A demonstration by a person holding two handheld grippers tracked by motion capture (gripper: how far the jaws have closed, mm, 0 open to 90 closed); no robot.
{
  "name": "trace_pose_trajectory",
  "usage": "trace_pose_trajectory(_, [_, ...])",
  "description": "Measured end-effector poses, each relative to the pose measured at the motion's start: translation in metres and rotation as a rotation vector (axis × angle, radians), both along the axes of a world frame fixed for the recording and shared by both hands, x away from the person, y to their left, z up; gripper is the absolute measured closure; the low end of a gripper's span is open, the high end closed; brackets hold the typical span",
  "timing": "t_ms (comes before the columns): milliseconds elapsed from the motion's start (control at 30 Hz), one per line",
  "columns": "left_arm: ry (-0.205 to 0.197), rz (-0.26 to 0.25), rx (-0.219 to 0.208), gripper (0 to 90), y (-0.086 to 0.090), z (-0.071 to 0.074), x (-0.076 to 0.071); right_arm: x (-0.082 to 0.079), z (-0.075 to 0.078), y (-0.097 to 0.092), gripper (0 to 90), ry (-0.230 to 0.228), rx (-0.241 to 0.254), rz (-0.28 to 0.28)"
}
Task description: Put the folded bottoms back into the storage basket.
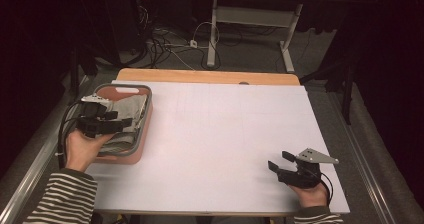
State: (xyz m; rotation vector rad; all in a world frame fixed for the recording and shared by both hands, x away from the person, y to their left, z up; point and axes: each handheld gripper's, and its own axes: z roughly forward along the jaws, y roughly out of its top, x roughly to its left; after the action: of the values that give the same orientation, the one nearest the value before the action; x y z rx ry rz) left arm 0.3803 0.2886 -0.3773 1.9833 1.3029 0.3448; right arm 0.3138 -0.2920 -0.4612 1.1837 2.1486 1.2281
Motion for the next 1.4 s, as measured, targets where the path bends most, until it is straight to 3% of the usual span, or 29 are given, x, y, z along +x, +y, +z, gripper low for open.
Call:
trace_pose_trajectory(900, [-0.072,-0.006,-0.044,32.5,0.007,-0.003,-0.025,-0.008,0.001,-0.004,30.8,-0.011,0.007,-0.003])
trace_pose_trajectory(1067, [-0.060,-0.021,-0.045,31.6,0.007,-0.006,-0.029,-0.008,0.001,-0.005,30.8,-0.010,0.007,-0.003])
trace_pose_trajectory(1400, [-0.075,-0.024,-0.080,31.5,0.009,-0.007,-0.038,-0.010,0.001,-0.005,30.7,-0.009,0.008,-0.003])
